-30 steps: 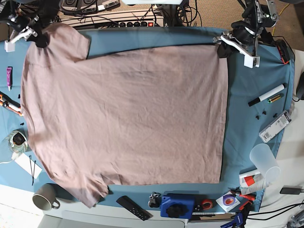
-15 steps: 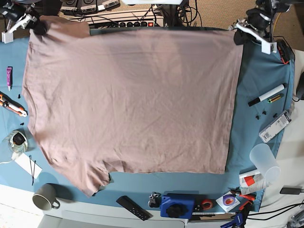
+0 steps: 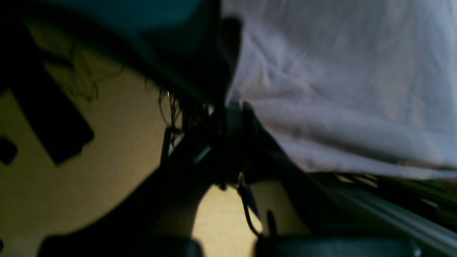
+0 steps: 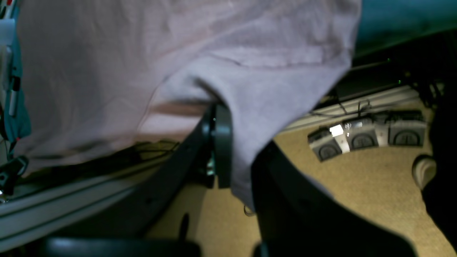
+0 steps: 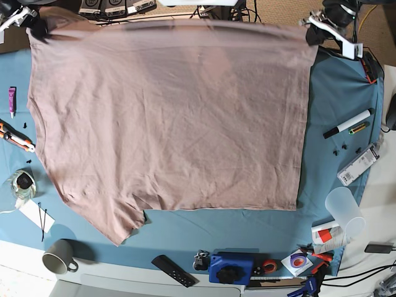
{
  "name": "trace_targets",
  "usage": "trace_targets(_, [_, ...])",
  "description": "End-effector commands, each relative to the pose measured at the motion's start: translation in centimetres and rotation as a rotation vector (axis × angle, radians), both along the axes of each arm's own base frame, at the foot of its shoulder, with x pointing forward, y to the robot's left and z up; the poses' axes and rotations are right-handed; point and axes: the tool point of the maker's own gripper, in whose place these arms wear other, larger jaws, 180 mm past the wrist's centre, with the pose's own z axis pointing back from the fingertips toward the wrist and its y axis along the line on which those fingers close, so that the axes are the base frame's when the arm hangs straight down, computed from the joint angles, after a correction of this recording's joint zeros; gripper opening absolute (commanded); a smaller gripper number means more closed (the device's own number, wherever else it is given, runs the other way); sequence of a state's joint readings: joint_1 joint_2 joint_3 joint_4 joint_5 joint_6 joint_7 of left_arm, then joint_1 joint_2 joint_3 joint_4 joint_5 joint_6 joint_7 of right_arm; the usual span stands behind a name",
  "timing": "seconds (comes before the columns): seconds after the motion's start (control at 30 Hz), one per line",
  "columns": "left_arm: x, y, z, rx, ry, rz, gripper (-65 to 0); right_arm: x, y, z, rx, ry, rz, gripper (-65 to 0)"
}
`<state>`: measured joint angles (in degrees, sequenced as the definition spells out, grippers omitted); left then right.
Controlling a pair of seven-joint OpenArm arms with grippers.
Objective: Fold the T-shirt properly
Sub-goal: 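Fold the shoulder edge over toward the hem with both grippers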
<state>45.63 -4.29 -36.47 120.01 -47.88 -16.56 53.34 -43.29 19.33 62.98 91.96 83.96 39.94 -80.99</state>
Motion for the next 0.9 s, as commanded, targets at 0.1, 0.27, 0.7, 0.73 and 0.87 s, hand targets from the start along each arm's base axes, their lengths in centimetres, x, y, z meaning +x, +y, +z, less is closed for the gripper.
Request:
trace_targets(0.1, [1.7, 0.6, 0.9, 0.041, -0.059, -0.002, -65.0, 1.8, -0.6, 1.4, -0.027, -0.070, 0.008, -65.0])
trace_targets(0.27, [3.7, 1.3, 1.4, 0.081, -0.112, 0.007, -65.0, 3.1, -0.7, 1.6, -0.036, -0.104, 0.010, -65.0])
trace_targets(0.7, [7.3, 2.4, 3.2, 0.131, -0.248, 0.045, -65.0, 7.2, -1.6, 0.0, -0.157, -0.132, 0.004, -65.0])
trace_targets(0.73, [7.6, 2.4, 3.3, 0.131, -0.256, 0.047, -65.0, 7.7, -1.2, -0.4, -0.161, -0.128, 0.018, -65.0])
trace_targets(0.87, [8.4, 2.8, 3.6, 0.162, -0.276, 0.052, -65.0, 10.1, -0.2, -1.6, -0.202, -0.139, 0.060, -65.0])
